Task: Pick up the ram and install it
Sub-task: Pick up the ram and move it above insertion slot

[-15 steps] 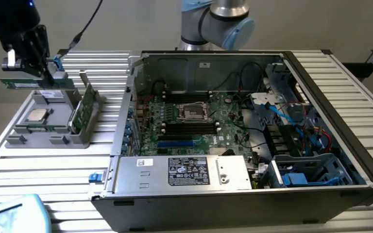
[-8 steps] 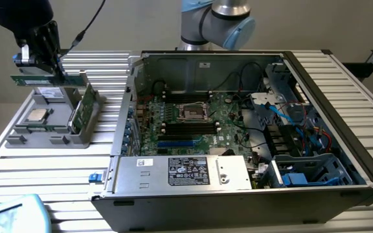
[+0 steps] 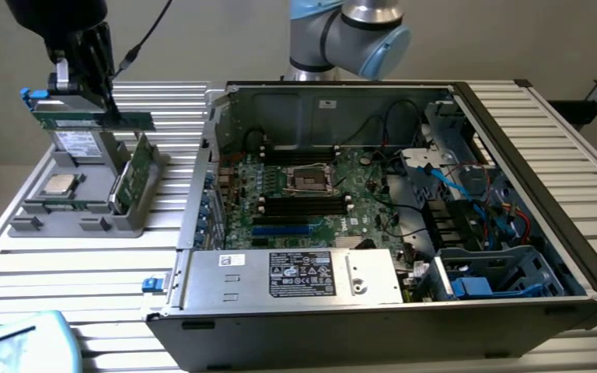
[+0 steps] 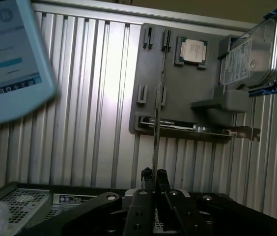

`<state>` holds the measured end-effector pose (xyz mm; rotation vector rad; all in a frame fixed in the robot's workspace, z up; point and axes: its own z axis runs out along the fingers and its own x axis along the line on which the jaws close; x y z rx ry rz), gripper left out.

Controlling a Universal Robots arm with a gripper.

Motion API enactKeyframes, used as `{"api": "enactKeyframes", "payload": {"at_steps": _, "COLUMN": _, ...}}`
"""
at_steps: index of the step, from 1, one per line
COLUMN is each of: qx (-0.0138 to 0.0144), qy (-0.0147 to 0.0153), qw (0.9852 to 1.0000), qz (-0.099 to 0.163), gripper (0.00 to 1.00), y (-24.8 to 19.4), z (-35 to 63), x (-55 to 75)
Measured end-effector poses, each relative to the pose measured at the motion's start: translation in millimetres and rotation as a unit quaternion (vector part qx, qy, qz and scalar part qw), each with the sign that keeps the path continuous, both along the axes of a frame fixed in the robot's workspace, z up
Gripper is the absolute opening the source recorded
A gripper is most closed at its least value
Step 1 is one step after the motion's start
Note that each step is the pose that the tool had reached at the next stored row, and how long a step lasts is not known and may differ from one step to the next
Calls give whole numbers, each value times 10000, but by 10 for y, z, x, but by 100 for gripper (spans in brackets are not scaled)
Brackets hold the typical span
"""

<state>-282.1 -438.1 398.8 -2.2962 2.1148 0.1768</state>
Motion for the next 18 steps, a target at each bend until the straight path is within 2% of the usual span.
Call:
{"api": "enactKeyframes", "payload": {"at_steps": 11, "qx": 0, "qy": 28, "qw": 10000, "qz": 27, "gripper": 14, "y": -19, "z": 142, "x": 405}}
{"api": "enactKeyframes", "payload": {"at_steps": 18, "qx": 0, "qy": 66, "qw": 10000, "qz": 31, "gripper": 14, "y": -43, "z": 226, "x": 706}}
